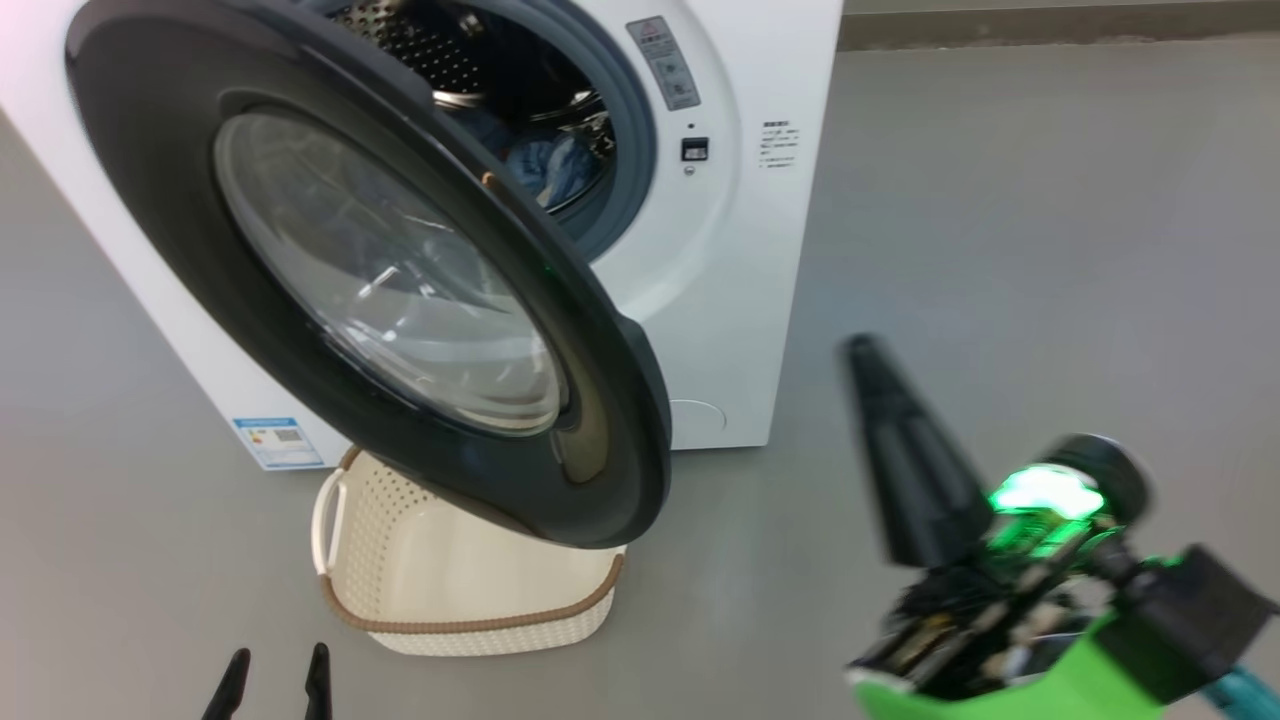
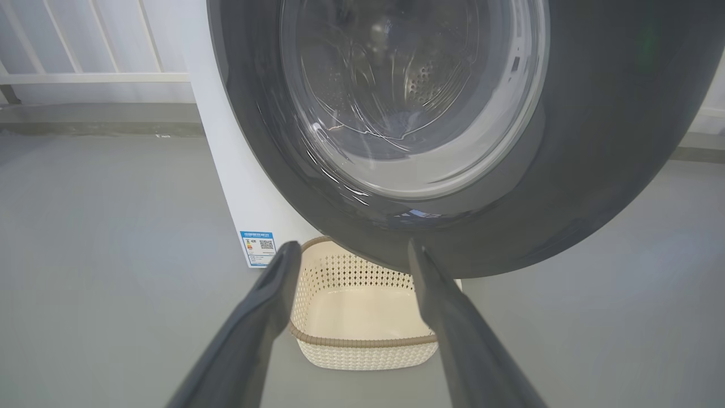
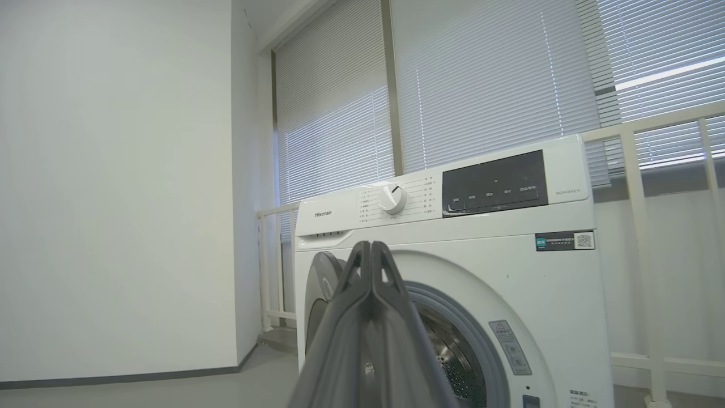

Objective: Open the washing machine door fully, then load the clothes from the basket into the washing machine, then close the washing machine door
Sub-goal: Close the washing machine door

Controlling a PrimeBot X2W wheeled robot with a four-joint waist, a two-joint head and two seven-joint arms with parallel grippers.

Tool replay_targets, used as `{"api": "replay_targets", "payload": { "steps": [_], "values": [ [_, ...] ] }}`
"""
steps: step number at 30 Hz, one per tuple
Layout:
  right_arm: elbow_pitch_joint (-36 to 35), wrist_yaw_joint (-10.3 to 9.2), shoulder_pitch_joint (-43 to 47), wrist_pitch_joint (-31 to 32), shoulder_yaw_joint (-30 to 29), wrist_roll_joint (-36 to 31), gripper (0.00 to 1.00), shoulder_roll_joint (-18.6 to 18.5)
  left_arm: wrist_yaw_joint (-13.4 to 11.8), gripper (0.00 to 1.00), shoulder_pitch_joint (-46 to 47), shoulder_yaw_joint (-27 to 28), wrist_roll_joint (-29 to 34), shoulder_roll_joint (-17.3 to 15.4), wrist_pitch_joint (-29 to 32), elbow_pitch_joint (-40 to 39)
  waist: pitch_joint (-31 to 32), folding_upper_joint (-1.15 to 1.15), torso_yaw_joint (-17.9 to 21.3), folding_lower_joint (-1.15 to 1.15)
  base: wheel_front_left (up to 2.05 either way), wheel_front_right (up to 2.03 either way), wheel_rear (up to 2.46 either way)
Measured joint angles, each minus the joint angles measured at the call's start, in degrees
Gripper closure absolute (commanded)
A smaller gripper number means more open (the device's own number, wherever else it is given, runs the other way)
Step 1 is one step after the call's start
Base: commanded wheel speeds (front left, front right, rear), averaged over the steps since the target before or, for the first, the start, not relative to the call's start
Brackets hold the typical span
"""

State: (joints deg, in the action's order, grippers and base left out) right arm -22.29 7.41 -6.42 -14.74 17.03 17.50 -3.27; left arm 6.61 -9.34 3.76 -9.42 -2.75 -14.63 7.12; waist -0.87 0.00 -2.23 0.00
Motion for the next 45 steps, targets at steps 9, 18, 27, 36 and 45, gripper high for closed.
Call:
{"api": "replay_targets", "payload": {
  "steps": [9, 18, 27, 36, 45],
  "values": [
    [10.4, 0.00, -4.5, 0.0, 16.7, 0.4, 1.00, -0.5, 0.2, 0.00, 0.2, -1.0, -1.1, 0.1, 0.0, 0.1, -0.8, 0.00, -3.3, 0.00, 0.00, 0.00, 0.00],
    [24.9, 0.00, -6.1, 0.1, 21.1, 3.1, 1.00, -2.5, 0.3, 0.00, 2.1, -2.8, -2.6, 0.1, 0.0, 0.1, -4.3, 0.00, -6.5, 0.00, 0.00, 0.00, 0.00],
    [29.5, 0.00, -10.7, 0.1, 16.1, 2.2, 1.00, -2.7, 0.2, 0.00, 8.0, -5.3, -4.7, 0.2, 0.0, 0.1, -10.2, 0.00, -9.1, 0.00, 0.00, 0.00, 0.00],
    [30.3, 0.05, -15.5, 0.0, 7.9, -0.3, 1.00, -2.0, 0.2, 0.00, 14.5, -7.2, -5.1, 0.4, 0.0, 0.4, -15.8, 0.00, -11.0, 0.00, 0.00, 0.00, 0.00],
    [31.0, 0.07, -22.0, 0.0, -0.7, -1.4, 1.00, -1.3, 0.3, 0.00, 16.9, -7.4, -5.1, 0.5, 0.0, 0.7, -19.4, 0.00, -11.2, 0.00, 0.00, 0.00, 0.00]
  ]
}}
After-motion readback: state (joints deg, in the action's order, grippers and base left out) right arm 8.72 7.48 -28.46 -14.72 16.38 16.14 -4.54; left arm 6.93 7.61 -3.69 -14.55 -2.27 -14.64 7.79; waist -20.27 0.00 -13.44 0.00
